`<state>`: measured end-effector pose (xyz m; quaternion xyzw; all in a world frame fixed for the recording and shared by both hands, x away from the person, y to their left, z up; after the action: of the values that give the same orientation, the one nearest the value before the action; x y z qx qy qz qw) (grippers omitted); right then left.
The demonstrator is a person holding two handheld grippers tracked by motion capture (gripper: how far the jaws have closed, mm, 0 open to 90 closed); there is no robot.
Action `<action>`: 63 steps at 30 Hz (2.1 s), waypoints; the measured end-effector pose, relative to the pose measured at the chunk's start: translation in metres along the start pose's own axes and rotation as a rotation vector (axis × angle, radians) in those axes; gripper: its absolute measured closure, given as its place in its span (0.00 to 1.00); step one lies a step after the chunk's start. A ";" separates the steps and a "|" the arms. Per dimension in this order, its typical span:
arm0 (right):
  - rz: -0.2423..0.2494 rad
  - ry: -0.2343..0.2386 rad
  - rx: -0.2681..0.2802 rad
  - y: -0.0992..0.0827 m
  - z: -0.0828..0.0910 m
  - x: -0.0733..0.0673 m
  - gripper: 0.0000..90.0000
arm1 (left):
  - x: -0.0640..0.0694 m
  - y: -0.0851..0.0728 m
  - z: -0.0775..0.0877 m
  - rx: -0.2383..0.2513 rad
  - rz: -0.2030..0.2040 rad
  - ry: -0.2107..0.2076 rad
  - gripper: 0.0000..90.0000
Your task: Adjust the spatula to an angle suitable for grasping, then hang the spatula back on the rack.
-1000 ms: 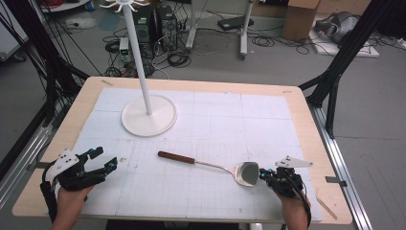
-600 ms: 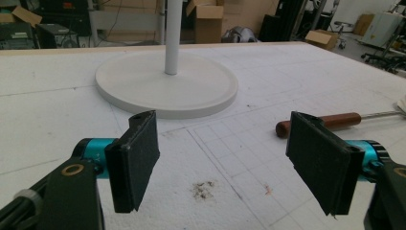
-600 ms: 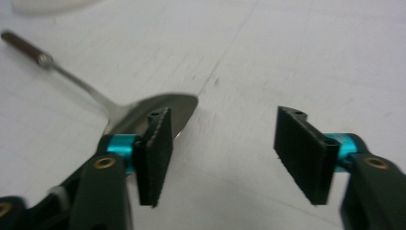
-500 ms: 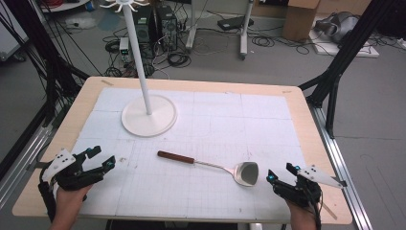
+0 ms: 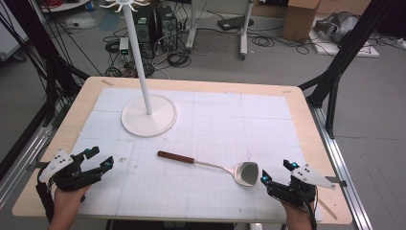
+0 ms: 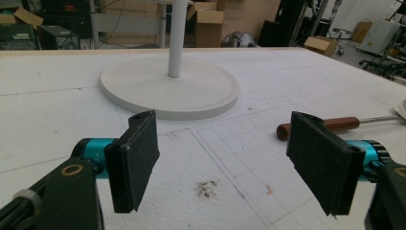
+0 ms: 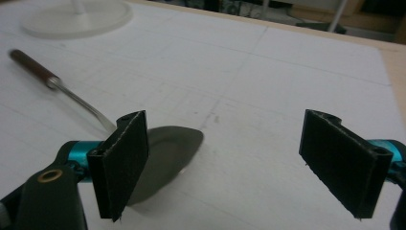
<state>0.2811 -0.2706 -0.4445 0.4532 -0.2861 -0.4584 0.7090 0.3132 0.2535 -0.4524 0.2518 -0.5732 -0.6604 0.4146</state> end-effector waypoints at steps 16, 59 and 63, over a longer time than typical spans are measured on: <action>0.006 0.085 -0.007 0.009 -0.008 -0.023 0.18 | 0.002 -0.001 -0.010 -0.010 0.002 -0.016 0.30; 0.380 0.498 -0.427 0.006 -0.121 -0.103 0.60 | 0.006 -0.003 -0.010 -0.029 -0.019 -0.031 0.30; 0.408 0.522 -0.467 0.000 -0.125 -0.107 0.64 | 0.006 -0.002 -0.010 -0.028 -0.018 -0.031 0.30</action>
<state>0.3396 -0.1257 -0.4969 0.3150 -0.0683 -0.2305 0.9181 0.3174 0.2433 -0.4561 0.2409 -0.5679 -0.6759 0.4033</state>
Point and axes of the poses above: each handheld gripper's, and its own axes: z roughly backward along the jaws, y roughly out of its top, x roughly to its right, the point moved 9 cm from there along -z, roughly forward along the jaws, and after that the axes turned 1 degree about -x, right-handed, at the moved point
